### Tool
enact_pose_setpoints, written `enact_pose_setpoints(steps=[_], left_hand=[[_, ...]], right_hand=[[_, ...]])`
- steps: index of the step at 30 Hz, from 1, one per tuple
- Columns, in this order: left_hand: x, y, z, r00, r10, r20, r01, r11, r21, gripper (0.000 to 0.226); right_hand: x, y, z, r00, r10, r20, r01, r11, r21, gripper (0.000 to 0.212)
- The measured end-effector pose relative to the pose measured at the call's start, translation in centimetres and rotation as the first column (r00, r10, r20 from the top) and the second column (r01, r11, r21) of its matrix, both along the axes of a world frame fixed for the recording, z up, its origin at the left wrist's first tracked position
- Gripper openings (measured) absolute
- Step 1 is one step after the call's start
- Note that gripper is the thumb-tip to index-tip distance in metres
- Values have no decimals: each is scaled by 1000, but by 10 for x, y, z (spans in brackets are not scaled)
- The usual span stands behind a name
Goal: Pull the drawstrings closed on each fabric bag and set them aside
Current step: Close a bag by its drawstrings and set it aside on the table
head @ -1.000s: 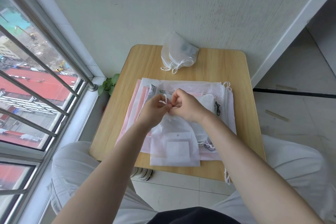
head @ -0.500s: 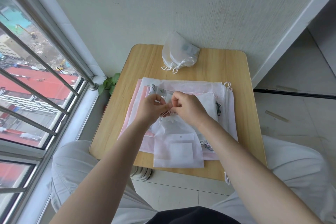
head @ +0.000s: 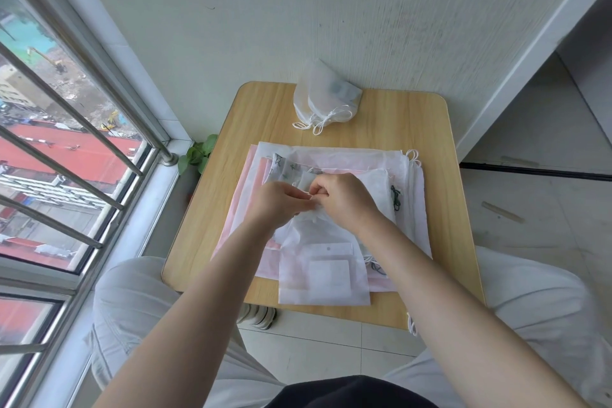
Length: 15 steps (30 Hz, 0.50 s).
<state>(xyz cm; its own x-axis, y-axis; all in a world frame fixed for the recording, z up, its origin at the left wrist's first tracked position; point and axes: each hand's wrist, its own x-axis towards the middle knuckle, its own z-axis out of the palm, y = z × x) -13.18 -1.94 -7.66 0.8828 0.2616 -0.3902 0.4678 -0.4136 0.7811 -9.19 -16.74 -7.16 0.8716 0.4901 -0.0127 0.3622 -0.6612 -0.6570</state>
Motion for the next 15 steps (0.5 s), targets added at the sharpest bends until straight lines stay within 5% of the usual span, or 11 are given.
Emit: enact_pose_setpoints(steps=[9,12,15], left_hand=[[-2,-6,-6,945,-322,50,277,874,400,30],[-6,-5,-14,916,-391,91,296,810,506,21],[-10,-5,-23,899,-406,167,258,797,546,19]], right_hand=[[7,1,2,986,168,-14,-165,944,-285,16],[17,-2,1,964,138,-228,-196,947,-253,15],[22,-6,0,838,79,-540,-132,989,-61,10]])
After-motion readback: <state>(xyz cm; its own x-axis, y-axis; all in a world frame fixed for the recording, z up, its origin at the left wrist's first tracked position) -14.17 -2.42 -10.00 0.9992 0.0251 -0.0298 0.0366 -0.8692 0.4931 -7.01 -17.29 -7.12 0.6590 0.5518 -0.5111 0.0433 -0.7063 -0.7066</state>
